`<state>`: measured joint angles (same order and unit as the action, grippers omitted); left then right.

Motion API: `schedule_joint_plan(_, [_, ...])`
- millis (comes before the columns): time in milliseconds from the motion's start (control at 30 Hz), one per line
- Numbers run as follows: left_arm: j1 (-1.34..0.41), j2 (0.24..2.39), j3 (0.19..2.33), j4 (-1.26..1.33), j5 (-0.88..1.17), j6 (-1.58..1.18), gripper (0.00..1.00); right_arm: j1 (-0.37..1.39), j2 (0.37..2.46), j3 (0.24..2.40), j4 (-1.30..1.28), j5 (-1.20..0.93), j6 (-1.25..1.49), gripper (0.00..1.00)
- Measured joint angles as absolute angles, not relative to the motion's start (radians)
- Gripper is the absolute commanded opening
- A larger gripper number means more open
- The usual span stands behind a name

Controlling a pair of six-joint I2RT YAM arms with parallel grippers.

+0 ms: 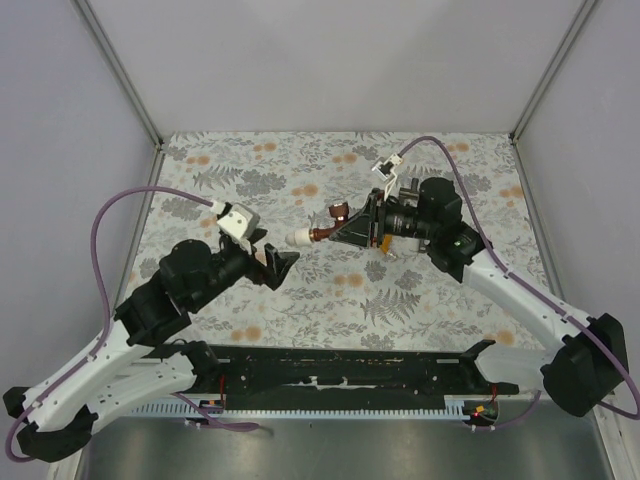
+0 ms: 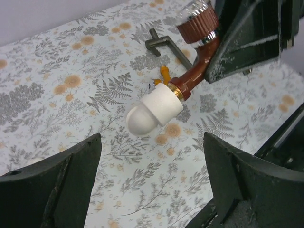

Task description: Install the water faucets

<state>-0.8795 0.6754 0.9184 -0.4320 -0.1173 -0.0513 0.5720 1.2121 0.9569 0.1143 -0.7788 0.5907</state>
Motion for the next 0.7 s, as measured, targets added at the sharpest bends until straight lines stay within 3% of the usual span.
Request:
schedule_joint_plan(367, [-0.878, 0.701, 0.897, -0.329, -0.367, -0.640, 0.90, 0.571, 1.196, 0.758, 0.476, -0.682, 0.498, 0.00])
schedule_joint_plan(700, [-0.877, 0.731, 0.794, -0.228, -0.517, -0.947, 0.84, 0.577, 1.202, 0.725, 0.678, -0.648, 0.410, 0.00])
